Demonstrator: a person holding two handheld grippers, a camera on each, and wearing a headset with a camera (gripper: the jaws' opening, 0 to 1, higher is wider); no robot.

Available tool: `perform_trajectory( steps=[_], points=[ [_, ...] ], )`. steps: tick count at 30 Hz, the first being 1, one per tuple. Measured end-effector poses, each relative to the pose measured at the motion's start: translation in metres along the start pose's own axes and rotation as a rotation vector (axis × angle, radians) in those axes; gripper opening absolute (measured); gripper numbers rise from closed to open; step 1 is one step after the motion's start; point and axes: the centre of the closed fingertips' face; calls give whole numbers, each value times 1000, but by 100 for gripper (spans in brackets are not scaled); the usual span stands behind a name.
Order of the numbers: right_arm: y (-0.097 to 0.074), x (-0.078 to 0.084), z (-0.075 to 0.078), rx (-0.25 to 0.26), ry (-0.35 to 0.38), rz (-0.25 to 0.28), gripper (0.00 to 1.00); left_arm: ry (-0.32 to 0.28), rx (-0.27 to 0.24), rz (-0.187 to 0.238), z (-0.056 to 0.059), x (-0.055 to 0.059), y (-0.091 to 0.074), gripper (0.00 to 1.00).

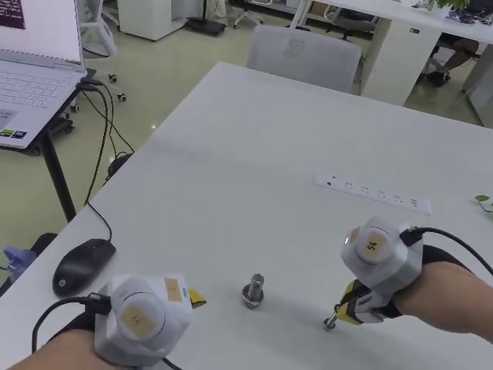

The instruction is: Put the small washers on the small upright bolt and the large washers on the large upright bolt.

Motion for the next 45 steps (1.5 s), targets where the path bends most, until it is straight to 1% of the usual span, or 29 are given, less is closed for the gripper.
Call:
perform_trajectory(
  steps=[9,15,22,25,27,36,38,45],
  points=[
    [11,3,0,-13,-13,-25,13,-3,0,-1,0,2,1,85],
    [18,4,3,-19,-10,-31,13,-9,-1,0,-1,3,2,84],
    [30,9,5,-32,-11,-46,13,-10,2,1,-1,4,1,85],
    [36,10,3,-43,-17,-48,13,-10,3,-1,-1,5,2,85],
    [39,11,4,-41,-18,-51,13,-9,4,-2,-1,6,2,85],
    [42,11,7,-37,-18,-55,13,-13,3,-4,-3,7,2,85],
    [42,11,9,-29,-25,-57,13,-13,3,-1,-3,6,2,85],
    [42,11,8,-22,-34,-65,13,-15,3,0,-4,6,3,85]
  ],
)
Point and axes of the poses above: the centre of the closed fingertips' face, and the gripper's own axes: y roughly forward along the fingers, z roughly to its right, x roughly out of its underside, and after that the axes turned 14 degrees about -x, right-handed
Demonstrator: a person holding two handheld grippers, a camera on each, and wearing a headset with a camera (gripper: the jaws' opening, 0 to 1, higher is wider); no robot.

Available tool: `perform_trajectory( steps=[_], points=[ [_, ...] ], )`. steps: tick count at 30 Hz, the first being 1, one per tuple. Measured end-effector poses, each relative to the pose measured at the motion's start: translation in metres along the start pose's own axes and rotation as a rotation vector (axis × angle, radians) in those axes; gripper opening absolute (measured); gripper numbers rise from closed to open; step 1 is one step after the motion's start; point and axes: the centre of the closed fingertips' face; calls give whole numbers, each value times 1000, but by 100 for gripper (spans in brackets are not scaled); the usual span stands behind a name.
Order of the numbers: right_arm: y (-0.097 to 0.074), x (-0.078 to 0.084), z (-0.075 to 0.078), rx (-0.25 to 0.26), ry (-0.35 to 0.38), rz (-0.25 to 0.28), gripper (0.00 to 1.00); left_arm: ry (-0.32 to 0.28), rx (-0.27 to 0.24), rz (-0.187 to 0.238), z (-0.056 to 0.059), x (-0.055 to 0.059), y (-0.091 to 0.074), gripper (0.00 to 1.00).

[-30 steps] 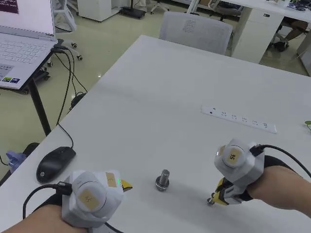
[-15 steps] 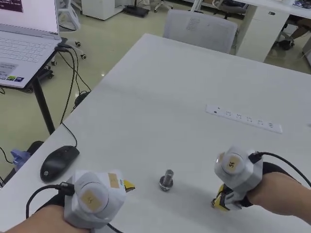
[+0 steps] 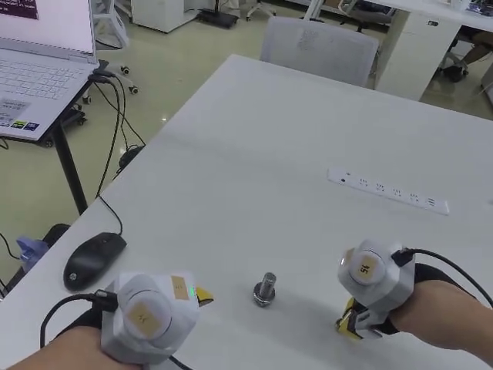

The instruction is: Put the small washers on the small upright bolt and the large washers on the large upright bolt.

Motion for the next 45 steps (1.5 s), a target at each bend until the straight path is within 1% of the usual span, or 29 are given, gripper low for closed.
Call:
perform_trajectory(
  steps=[8,16,21,28,33,39,45],
  points=[
    [0,-1,1,5,-7,-4,14,0,5,-2,2,0,1,84],
    [0,-2,2,8,0,6,15,-3,5,-3,0,2,0,83],
    [-1,-3,2,7,-1,9,18,-3,5,-2,1,2,0,83],
    [-2,-2,2,3,-10,8,20,-5,6,1,2,0,1,83],
    [-6,-3,2,4,-18,10,25,-3,6,5,1,0,2,83],
    [-12,-9,-1,4,-34,18,27,-1,7,2,2,0,1,83],
    [-18,-21,-10,5,-66,29,28,2,6,3,2,-1,0,83]
  ],
)
Point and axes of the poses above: the centre of the closed fingertips' face, and the gripper's own axes: y roughly forward along the fingers, z roughly to its right, x roughly out of its underside, and after that the axes turned 14 degrees about -x, right-handed
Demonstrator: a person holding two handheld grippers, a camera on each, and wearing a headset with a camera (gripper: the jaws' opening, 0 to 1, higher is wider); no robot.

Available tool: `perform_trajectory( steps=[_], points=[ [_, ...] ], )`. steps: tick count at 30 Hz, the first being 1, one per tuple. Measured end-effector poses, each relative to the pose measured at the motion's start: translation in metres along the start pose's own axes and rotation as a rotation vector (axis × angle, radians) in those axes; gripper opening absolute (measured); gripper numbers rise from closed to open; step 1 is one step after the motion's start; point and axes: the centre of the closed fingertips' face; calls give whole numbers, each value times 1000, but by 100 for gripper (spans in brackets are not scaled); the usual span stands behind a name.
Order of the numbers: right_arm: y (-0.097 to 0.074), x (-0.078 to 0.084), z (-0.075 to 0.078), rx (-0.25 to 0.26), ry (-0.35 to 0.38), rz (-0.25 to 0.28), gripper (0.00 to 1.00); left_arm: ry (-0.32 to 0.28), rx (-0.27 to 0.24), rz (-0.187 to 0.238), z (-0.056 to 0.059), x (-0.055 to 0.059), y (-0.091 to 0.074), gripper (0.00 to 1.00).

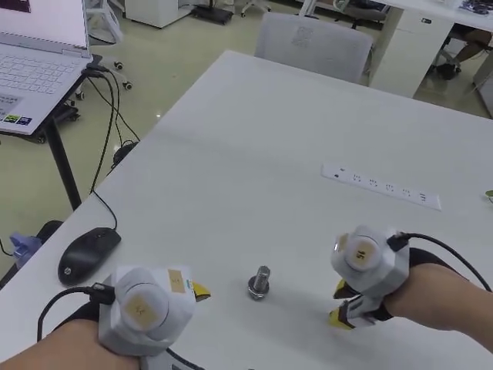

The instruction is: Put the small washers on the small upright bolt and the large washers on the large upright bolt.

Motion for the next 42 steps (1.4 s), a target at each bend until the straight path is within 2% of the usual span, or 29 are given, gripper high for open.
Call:
perform_trajectory(
  steps=[12,29,37,42],
  points=[
    [-9,-26,-14,-6,-57,25,28,2,-2,2,0,-1,-2,84],
    [-6,-57,-50,-43,-133,58,28,18,-9,24,1,-4,-4,88],
    [-5,-67,-67,-55,-171,76,28,11,-12,51,1,-7,-5,91],
    [1,-73,-83,-79,-195,85,29,12,-10,65,2,-7,-7,92]
  ],
)
Point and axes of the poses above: the centre of the closed fingertips' face, and the gripper's own axes: y roughly forward along the fingers, z roughly to its right, x roughly out of its underside, and after that the axes turned 14 degrees about -x, right-handed
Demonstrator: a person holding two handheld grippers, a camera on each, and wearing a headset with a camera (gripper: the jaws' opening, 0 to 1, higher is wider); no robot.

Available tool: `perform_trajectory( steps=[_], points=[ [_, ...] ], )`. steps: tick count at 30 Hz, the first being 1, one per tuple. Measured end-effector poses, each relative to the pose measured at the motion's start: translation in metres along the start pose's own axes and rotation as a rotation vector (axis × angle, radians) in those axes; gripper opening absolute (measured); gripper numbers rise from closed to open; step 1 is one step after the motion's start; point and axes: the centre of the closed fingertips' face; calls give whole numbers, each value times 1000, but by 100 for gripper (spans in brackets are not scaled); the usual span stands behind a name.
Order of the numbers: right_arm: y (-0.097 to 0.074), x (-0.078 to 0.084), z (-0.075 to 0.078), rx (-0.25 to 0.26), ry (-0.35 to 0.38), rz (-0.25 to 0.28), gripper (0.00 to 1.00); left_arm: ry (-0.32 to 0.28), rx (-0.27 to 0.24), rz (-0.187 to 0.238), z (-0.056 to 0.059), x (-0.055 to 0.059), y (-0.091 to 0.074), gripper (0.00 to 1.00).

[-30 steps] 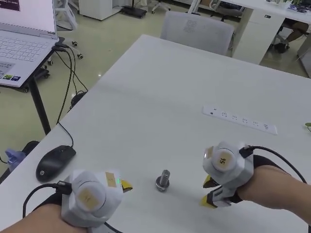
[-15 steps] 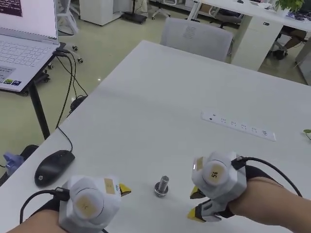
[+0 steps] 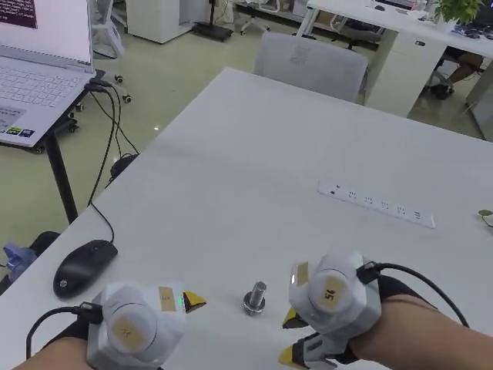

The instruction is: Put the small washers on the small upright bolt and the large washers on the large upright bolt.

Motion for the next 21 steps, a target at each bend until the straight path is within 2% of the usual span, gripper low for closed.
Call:
perform_trajectory(
  steps=[4,10,17,21],
  points=[
    [9,-3,-11,-18,-8,8,29,-7,2,7,1,1,-2,93],
    [24,-1,-18,-41,-32,-1,29,-7,-3,-1,0,4,-2,93],
    [42,-6,-25,-55,-67,-2,28,-19,-4,0,0,5,0,92],
    [53,-5,-27,-61,-80,-20,28,-30,-5,6,1,4,1,93]
  ],
)
Point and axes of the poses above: the centre of the closed fingertips' face, and the gripper's own axes: y roughly forward along the fingers, z roughly to its right, x roughly out of its underside, and after that the axes turned 14 degrees about -x, right-handed
